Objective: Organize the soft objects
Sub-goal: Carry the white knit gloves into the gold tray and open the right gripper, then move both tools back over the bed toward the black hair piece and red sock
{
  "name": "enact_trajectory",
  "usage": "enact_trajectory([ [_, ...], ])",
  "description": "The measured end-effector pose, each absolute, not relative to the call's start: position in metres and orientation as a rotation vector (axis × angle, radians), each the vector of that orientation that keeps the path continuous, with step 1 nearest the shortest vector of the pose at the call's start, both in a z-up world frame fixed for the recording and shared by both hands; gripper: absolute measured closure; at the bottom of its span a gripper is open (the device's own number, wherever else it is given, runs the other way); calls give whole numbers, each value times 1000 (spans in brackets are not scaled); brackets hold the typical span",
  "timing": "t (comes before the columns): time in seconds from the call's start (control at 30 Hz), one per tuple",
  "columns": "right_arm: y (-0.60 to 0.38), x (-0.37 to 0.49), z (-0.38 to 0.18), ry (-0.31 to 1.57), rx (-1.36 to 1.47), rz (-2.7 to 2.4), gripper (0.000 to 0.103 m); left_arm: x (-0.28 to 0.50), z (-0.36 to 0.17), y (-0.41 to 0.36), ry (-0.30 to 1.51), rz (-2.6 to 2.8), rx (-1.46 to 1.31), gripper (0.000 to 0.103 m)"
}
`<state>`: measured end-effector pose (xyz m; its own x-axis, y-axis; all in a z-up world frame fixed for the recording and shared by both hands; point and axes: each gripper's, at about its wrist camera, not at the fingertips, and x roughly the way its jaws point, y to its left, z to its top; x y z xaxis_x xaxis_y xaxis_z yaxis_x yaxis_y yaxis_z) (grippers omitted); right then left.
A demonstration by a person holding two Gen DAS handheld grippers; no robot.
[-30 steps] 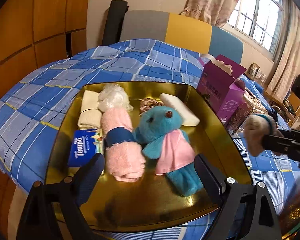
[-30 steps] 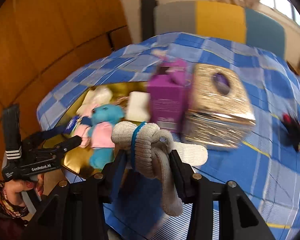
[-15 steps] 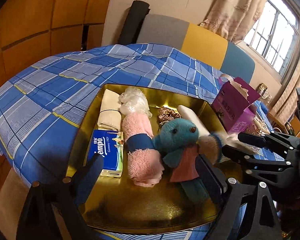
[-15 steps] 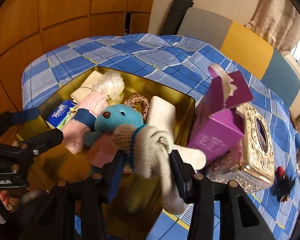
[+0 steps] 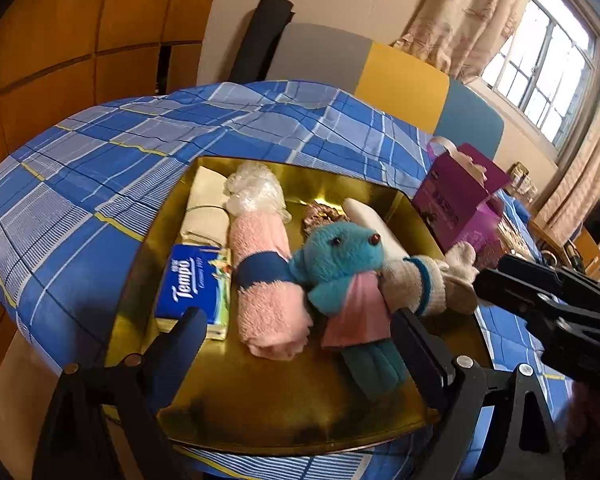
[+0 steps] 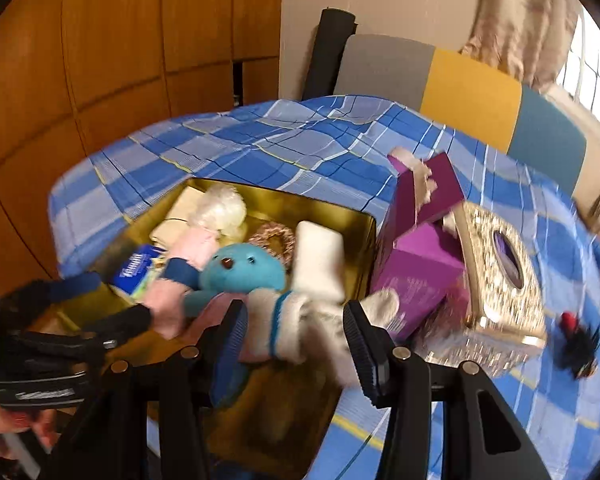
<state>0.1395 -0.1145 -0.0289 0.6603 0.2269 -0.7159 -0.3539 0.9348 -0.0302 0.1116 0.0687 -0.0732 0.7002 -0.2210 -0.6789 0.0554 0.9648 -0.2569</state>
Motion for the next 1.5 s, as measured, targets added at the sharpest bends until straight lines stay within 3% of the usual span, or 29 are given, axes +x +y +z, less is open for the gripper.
enact_trajectory([
  [0.33,-172,105,-38,843,0,297,52,91,-63,29,731,-327,-132,6],
  [0.43,-201,102,-42,862,24,243,48,81,-57,16,707,-383,-125,4],
  [1.0,-369,116,-85,1019,59,-81,47,68,-57,-103,792,-642,68,0],
  [1.3,-484,147,-67,928,198,-268,46,67,-60,-177,797,-730,164,0],
  [1.5,-575,170,-58,768,297,-407,45,72,-62,-199,804,-732,198,0],
])
